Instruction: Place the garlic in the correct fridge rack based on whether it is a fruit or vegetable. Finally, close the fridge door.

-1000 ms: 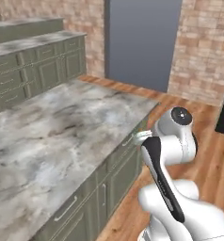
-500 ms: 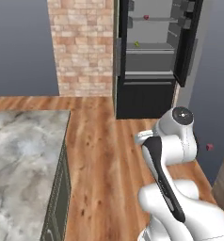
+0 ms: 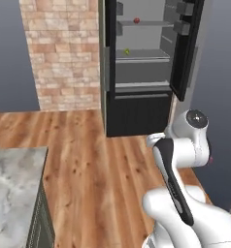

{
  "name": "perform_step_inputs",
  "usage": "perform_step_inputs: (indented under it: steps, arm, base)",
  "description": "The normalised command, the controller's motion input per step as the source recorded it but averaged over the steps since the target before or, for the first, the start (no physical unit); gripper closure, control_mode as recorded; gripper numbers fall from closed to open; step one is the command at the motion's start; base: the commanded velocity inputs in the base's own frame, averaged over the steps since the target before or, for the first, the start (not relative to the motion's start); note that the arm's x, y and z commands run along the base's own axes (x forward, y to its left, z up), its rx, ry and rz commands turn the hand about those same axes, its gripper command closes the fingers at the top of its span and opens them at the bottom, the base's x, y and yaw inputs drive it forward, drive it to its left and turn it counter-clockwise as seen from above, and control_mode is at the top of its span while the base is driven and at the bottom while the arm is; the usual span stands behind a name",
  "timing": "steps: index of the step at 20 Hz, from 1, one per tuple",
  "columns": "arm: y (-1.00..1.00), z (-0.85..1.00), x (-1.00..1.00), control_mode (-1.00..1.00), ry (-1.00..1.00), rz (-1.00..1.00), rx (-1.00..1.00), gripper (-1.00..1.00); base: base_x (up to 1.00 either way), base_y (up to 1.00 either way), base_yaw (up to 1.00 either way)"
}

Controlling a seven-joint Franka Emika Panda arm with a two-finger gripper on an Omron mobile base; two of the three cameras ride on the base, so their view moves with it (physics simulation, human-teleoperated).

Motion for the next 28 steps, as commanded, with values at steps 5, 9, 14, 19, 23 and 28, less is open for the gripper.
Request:
perform_step_inputs:
  steps: [5, 9, 14, 19, 23, 28]
  arm:
    - [0.00, 0.00, 0.00, 1.00, 0.00, 0.00, 0.00, 1.00]
    - [0.00, 0.00, 0.00, 1.00, 0.00, 0.00, 0.00, 1.00]
    - [0.00, 0.00, 0.00, 1.00, 0.00, 0.00, 0.00, 1.00]
    - [0.00, 0.00, 0.00, 1.00, 0.00, 0.00, 0.00, 1.00]
    - [0.00, 0.00, 0.00, 1.00, 0.00, 0.00, 0.00, 1.00]
    - [0.00, 0.00, 0.00, 1.00, 0.00, 0.00, 0.00, 1.00]
  base:
    - [1.00, -0.47, -0.08]
    - [1.00, -0.46, -0.09]
    - [1.00, -0.44, -0.08]
    - [1.00, -0.53, -0.09]
    - [0.98, -0.49, -0.08]
    - [0.99, -0.30, -0.08]
